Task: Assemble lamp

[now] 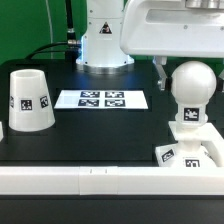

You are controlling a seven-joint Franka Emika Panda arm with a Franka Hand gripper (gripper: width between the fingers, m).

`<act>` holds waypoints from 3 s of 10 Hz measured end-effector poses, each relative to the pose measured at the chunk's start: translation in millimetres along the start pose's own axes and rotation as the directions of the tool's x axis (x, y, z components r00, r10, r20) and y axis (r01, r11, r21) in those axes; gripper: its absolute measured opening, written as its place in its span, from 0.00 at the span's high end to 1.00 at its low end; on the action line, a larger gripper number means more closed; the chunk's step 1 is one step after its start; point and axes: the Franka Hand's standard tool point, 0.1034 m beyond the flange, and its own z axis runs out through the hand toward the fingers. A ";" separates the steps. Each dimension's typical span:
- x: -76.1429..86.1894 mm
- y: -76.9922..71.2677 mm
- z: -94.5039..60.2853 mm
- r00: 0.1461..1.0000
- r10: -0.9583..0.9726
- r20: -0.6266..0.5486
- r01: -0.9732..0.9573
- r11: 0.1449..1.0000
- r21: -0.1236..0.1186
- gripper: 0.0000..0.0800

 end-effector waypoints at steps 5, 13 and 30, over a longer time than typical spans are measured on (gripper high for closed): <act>-4.8 -2.4 1.2 0.878 0.477 0.038 -0.477 0.879 0.001 0.28; -4.4 -3.8 -0.9 0.910 0.411 0.054 -0.412 0.911 0.013 0.13; -0.7 -7.8 -1.5 0.357 -0.934 -0.005 0.934 0.356 0.002 0.13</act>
Offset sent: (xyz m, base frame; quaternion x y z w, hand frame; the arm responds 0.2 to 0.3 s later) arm 0.0067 0.0114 -0.0050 0.0145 -0.0206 0.2734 0.9616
